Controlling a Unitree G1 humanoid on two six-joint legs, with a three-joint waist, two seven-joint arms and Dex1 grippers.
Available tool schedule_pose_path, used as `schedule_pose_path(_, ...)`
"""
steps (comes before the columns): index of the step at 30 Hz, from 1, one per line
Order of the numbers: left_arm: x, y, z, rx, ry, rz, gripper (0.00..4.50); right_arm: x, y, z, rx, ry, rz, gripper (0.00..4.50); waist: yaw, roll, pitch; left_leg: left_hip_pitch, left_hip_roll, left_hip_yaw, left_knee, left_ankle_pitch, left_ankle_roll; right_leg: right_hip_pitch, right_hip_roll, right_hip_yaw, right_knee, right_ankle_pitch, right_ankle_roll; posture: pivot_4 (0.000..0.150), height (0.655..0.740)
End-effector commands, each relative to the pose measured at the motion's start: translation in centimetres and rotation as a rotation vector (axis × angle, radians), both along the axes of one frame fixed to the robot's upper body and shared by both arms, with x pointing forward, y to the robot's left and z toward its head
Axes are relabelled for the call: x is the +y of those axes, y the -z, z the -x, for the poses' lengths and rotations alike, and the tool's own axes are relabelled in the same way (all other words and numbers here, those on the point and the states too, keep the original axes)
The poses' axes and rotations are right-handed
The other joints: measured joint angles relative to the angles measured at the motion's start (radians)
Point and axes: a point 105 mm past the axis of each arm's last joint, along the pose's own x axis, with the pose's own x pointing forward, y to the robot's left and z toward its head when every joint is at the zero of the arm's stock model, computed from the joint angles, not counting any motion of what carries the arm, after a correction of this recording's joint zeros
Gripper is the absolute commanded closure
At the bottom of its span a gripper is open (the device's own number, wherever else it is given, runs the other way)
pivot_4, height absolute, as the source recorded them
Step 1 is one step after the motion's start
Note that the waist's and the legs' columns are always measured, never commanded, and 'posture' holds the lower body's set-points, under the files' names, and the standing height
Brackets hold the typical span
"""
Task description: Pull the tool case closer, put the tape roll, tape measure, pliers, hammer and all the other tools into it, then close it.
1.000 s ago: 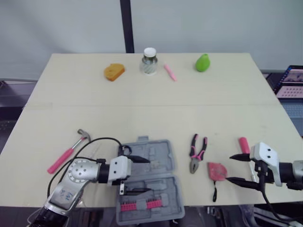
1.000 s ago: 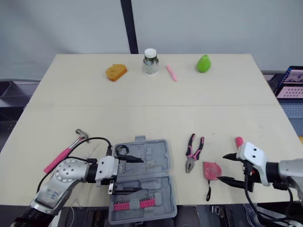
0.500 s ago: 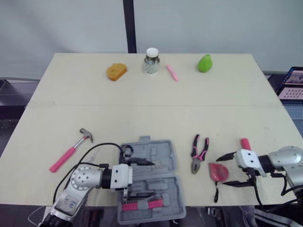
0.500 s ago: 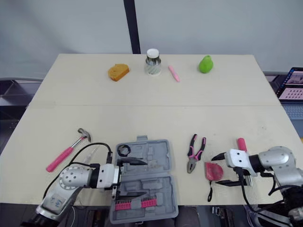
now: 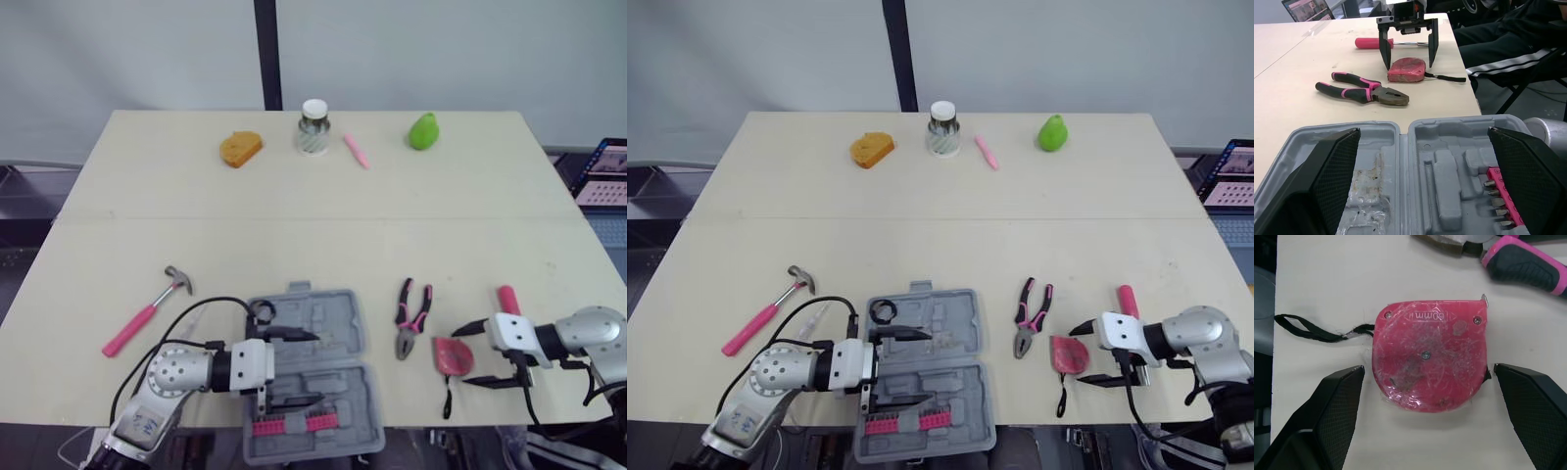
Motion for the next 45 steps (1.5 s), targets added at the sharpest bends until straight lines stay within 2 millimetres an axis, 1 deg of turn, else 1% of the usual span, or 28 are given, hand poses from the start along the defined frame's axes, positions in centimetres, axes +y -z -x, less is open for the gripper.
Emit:
schedule_pose_path(1, -0.5, -0.8, 0.3, -0.038, 0.02, 0.022, 0.0, 0.2, 0.0, -0.1, -0.027, 0.027, -0.024, 0.03, 0.0, 0.0, 0.0, 0.0, 0.0, 0.0, 0.0, 0.0, 0.0, 0.0, 0.0, 0.0, 0.0, 0.0, 0.0, 0.15, 0.74)
schedule_pose_path(8, -0.5, -0.8, 0.2, -0.04, 0.019, 0.024, 0.0, 0.6, 0.0, -0.1, -0.051, 0.047, -0.06, 0.03, 0.0, 0.0, 0.0, 0.004, 0.0, 0.0, -0.001, 0.0, -0.001, 0.004, 0.0, 0.0, -0.001, 0.0, 0.0, 0.15, 0.74)
schedule_pose_path(21, -0.5, -0.8, -0.1, -0.04, 0.017, 0.019, 0.0, 0.8, 0.2, 0.3, -0.06, 0.067, -0.111, 0.03, 0.0, 0.0, 0.0, 0.005, 0.0, 0.0, -0.001, 0.0, -0.001, 0.005, 0.0, 0.0, -0.002, 0.0, 0.0, 0.15, 0.74)
schedule_pose_path(22, -0.5, -0.8, -0.1, -0.04, 0.017, 0.019, 0.0, 0.8, 0.2, 0.3, -0.061, 0.068, -0.112, 0.26, 0.0, 0.0, 0.0, 0.005, 0.0, 0.0, -0.001, 0.0, -0.001, 0.005, 0.0, 0.0, -0.002, 0.0, 0.0, 0.15, 0.74)
schedule_pose_path(24, -0.5, -0.8, -0.2, -0.042, 0.015, 0.018, 0.0, 0.9, 0.2, 0.2, -0.069, 0.071, -0.115, 0.87, 0.0, 0.0, 0.0, 0.005, 0.0, 0.0, -0.001, 0.0, -0.001, 0.005, 0.0, 0.0, -0.002, 0.0, 0.0, 0.15, 0.74)
schedule_pose_path(25, -0.5, -0.8, -0.2, -0.043, 0.014, 0.017, 0.0, 0.9, 0.3, 0.2, -0.07, 0.071, -0.115, 1.41, 0.0, 0.0, 0.0, 0.005, 0.0, 0.0, -0.001, 0.0, -0.001, 0.005, 0.0, 0.0, -0.002, 0.0, 0.0, 0.15, 0.74)
schedule_pose_path(26, -0.5, -0.8, -0.2, -0.043, 0.013, 0.017, 0.0, 0.9, 0.3, 0.2, -0.071, 0.072, -0.115, 1.54, 0.0, 0.0, 0.0, 0.005, 0.0, 0.0, -0.001, 0.0, -0.001, 0.005, 0.0, 0.0, -0.002, 0.0, 0.0, 0.15, 0.74)
schedule_pose_path(31, -0.5, -0.9, -0.4, -0.045, 0.004, 0.018, 0.0, 0.9, 0.1, 0.1, -0.076, 0.071, -0.119, 1.54, 0.0, 0.0, 0.0, 0.005, 0.0, 0.0, -0.001, -0.001, -0.001, 0.005, 0.0, 0.0, -0.002, 0.0, 0.0, 0.15, 0.74)
schedule_pose_path(35, -0.2, -0.9, -0.8, -0.045, -0.038, 0.023, 0.0, 1.2, -0.8, -0.1, -0.085, 0.053, -0.123, 1.54, 0.0, 0.0, 0.0, 0.005, 0.0, 0.0, -0.001, -0.001, -0.001, 0.005, 0.0, 0.0, -0.002, 0.0, 0.0, 0.15, 0.74)
schedule_pose_path(37, 0.3, -0.9, -1.1, -0.043, -0.088, 0.03, 0.0, 1.8, -2.1, -0.4, -0.078, 0.02, -0.112, 1.54, 0.0, 0.0, 0.0, 0.005, 0.0, 0.0, -0.001, -0.001, -0.001, 0.004, 0.0, 0.0, -0.002, 0.0, 0.0, 0.15, 0.74)
schedule_pose_path(39, 1.3, -0.9, -1.4, -0.037, -0.153, 0.035, 0.0, 2.9, -4.0, -0.7, -0.05, -0.019, -0.102, 1.54, -0.002, 0.002, 0.001, 0.005, 0.001, 0.0, -0.002, -0.001, -0.001, 0.004, 0.0, 0.0, -0.002, 0.0, 0.0, 0.15, 0.74)
schedule_pose_path(41, 1.9, -1.0, -1.5, -0.029, -0.202, 0.045, 0.0, 4.0, -5.5, -0.9, -0.021, -0.028, -0.089, 1.54, -0.005, 0.004, 0.002, 0.005, 0.001, 0.0, -0.002, -0.001, -0.001, 0.004, 0.0, 0.001, -0.002, 0.0, 0.0, 0.15, 0.74)
schedule_pose_path(43, 2.4, -1.1, -1.5, -0.023, -0.251, 0.061, 0.0, 5.7, -7.2, -1.2, -0.022, -0.074, -0.064, 1.54, -0.004, 0.004, 0.002, 0.005, 0.002, 0.0, -0.002, -0.001, -0.001, 0.004, 0.0, 0.0, -0.002, 0.0, 0.0, 0.15, 0.74)
schedule_pose_path(45, 2.6, -1.1, -1.4, -0.019, -0.286, 0.071, 0.0, 6.7, -8.2, -1.5, -0.03, -0.091, -0.02, 1.54, -0.001, 0.004, 0.002, 0.005, 0.002, -0.001, -0.002, -0.001, -0.002, 0.004, 0.001, 0.0, -0.002, 0.0, 0.0, 0.15, 0.74)
